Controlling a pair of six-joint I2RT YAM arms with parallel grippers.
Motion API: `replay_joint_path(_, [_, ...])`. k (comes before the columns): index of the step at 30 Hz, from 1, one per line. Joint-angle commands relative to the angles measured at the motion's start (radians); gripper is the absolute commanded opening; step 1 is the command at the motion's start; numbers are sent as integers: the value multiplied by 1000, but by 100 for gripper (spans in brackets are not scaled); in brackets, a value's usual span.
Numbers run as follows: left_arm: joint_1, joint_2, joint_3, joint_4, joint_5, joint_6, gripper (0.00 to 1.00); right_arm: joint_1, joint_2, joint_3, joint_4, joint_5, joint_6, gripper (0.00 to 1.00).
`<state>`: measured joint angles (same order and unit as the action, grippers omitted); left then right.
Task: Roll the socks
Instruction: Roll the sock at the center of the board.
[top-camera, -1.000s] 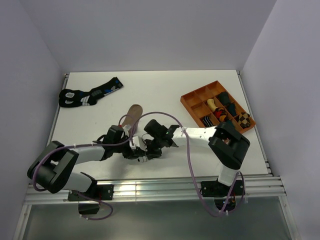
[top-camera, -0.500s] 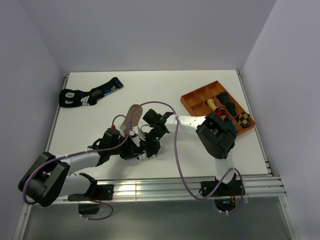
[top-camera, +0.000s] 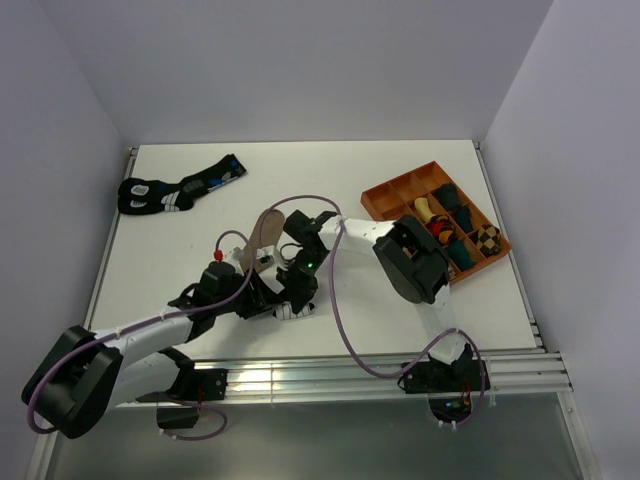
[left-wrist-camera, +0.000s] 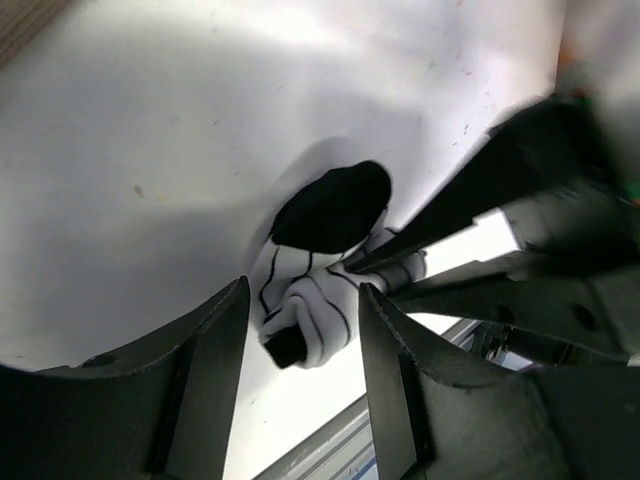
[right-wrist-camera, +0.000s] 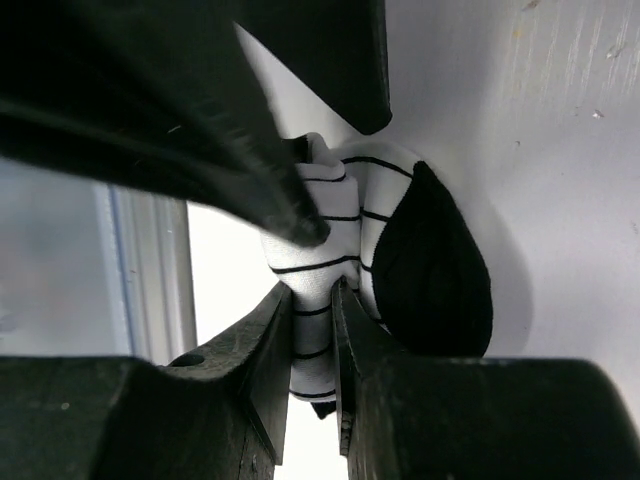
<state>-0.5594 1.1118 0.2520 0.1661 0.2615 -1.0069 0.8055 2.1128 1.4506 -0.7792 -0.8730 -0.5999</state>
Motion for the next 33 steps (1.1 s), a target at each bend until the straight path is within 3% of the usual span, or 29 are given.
replay_joint_path(1, [-25, -46, 9, 10, -67, 34, 53, -5, 73, 33, -69, 37, 2, 16])
replay_joint_path(10, [-109, -121, -30, 42, -186, 51, 55, -28, 151, 106, -144, -9, 2, 16])
replay_joint_path(19, [-215, -98, -94, 203, -257, 37, 55, -49, 210, 151, -181, -35, 0, 16])
replay_joint_path(33, [-223, -78, -74, 125, -314, 34, 48, -55, 240, 183, -213, -49, -8, 16])
